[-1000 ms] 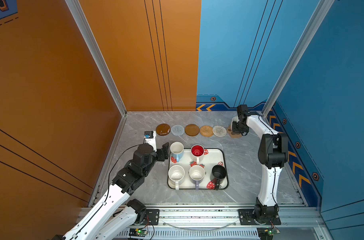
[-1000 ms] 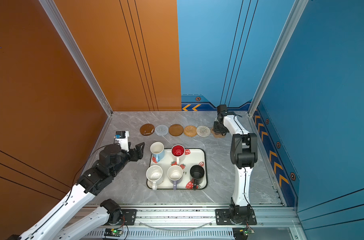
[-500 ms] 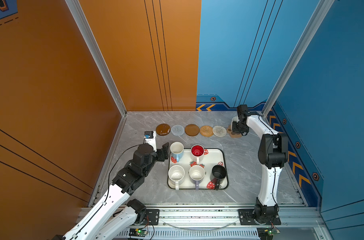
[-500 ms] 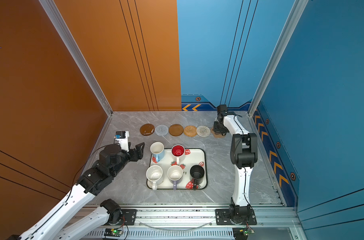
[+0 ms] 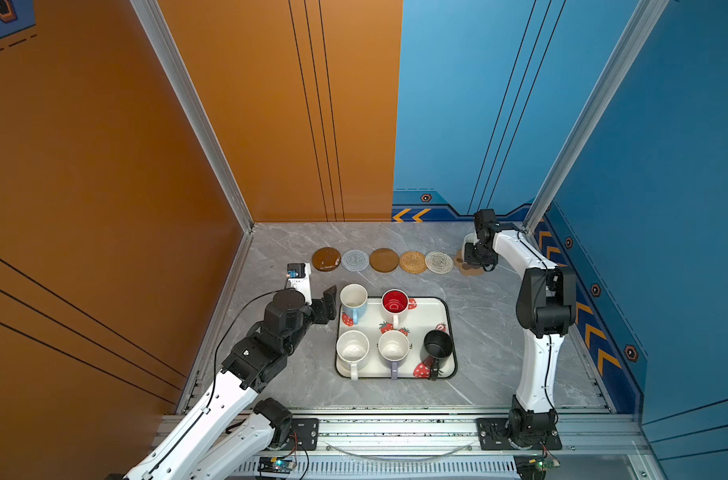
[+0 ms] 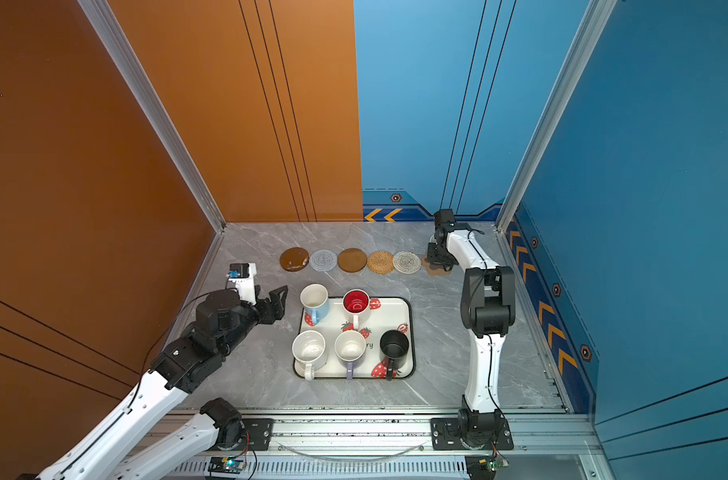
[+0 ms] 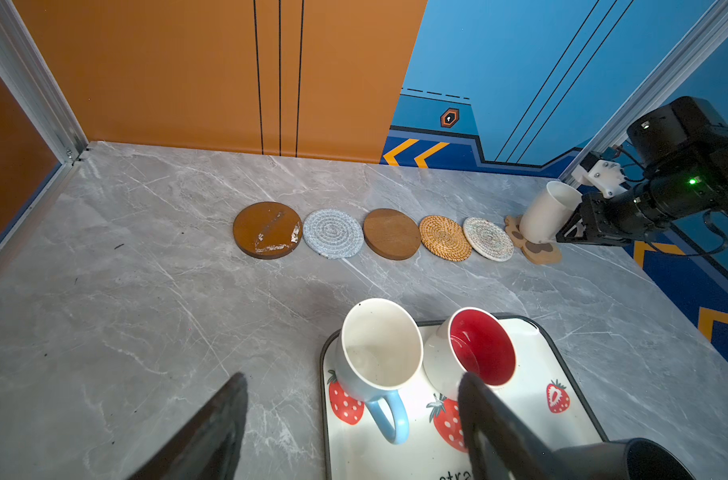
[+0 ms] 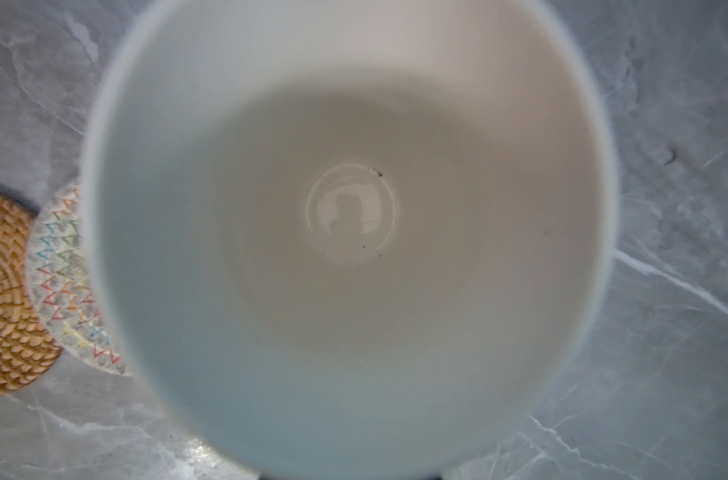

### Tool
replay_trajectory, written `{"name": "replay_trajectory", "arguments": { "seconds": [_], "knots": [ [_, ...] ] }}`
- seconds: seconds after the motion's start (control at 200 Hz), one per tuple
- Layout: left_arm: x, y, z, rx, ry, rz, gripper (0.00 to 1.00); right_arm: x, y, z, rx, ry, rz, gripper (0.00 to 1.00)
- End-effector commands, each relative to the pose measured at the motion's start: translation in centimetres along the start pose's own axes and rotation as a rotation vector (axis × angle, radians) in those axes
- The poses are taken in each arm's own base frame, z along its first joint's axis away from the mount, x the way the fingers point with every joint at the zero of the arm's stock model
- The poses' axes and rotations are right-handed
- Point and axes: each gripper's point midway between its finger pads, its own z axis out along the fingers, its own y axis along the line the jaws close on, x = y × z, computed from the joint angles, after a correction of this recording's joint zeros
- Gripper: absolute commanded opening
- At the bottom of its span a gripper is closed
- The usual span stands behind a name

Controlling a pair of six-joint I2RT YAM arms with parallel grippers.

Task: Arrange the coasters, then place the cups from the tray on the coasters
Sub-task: 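Lower the white mug onto the paw-print coaster and open the right gripper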

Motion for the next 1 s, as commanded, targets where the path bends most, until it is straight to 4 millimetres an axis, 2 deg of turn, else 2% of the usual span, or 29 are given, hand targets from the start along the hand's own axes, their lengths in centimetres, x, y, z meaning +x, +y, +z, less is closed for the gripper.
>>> {"name": "replay_trajectory", "arguments": {
  "seconds": [0.0, 0.105, 0.265, 0.406, 0.421, 0.481, 0.501, 0.596, 0.726, 0.866, 0.997],
  "knots": [
    [-0.3, 0.3, -0.3, -0.008, -0.006, -0.008, 0.80, 0.2, -0.4, 0.1, 0.004, 0.011, 0.007, 0.28],
    [-0.2, 0.3, -0.4, -0.008, -0.004, -0.007, 0.80, 0.3, -0.3, 0.1, 0.002, 0.012, 0.007, 0.35],
    [-0.2, 0.4, -0.4, -0.011, -0.005, -0.008, 0.80, 0.3, -0.4, -0.5, 0.000, 0.005, 0.009, 0.51],
    [-0.2, 0.4, -0.5, -0.010, -0.005, -0.008, 0.80, -0.3, -0.5, -2.1, -0.003, -0.029, 0.011, 0.55],
    [-0.2, 0.4, -0.5, -0.010, -0.005, -0.007, 0.80, 0.5, -0.7, -1.8, 0.002, -0.010, 0.011, 0.55],
    [-0.2, 0.5, -0.6, -0.014, -0.005, -0.007, 0.80, 0.7, -0.9, -2.0, 0.007, -0.009, 0.012, 0.57],
    [-0.1, 0.5, -0.6, -0.014, -0.003, -0.007, 0.80, 0.2, -1.0, -3.4, 0.001, -0.039, 0.017, 0.57],
    [-0.3, 0.6, -0.7, -0.014, -0.010, -0.009, 0.80, -0.1, -1.2, -5.2, -0.005, -0.071, 0.032, 0.59],
    [-0.1, 0.7, -0.8, -0.015, -0.007, -0.006, 0.80, -0.7, -0.8, -8.8, -0.034, -0.143, 0.055, 0.61],
    [0.0, 0.9, -1.2, -0.019, -0.009, -0.003, 0.80, -1.3, 0.9, -14.1, -0.024, -0.264, 0.030, 0.64],
    [-0.4, 0.9, -1.6, -0.014, -0.024, -0.011, 0.80, -0.8, 4.2, -19.0, -0.031, -0.363, -0.053, 0.70]
  ]
}}
